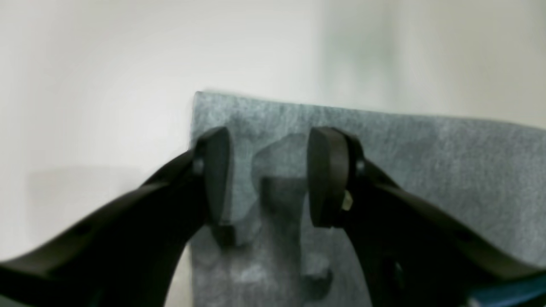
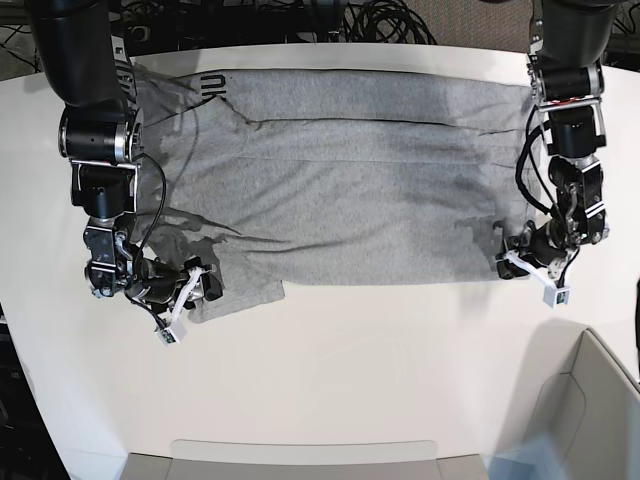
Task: Fold the T-shirt properly
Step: 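Lift the hem with both grippers and fold it over toward the collar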
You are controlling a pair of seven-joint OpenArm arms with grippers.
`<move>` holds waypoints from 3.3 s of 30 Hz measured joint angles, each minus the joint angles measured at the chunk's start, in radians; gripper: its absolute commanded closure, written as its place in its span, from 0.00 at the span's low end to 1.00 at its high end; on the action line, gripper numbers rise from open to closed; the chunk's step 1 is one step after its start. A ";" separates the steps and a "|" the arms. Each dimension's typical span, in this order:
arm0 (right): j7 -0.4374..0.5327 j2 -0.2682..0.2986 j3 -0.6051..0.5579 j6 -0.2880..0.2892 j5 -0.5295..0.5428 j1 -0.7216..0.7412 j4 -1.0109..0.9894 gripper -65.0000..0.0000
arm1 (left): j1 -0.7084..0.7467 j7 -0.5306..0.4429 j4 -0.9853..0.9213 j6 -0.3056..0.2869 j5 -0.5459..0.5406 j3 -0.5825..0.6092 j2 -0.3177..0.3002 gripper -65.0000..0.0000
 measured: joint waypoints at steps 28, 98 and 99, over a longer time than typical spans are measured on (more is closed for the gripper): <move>0.000 -0.002 -0.001 0.000 0.000 0.000 0.000 0.53 | -0.008 0.025 -0.072 -0.200 -0.006 0.007 -0.043 0.48; -0.666 -0.058 0.304 0.018 0.184 -0.795 1.585 1.00 | 0.687 0.074 0.790 -0.216 -0.005 -0.261 -0.035 1.00; -0.668 -0.058 0.306 0.018 0.181 -0.803 1.594 1.00 | 0.693 0.074 0.791 -0.216 -0.006 -0.261 -0.035 1.00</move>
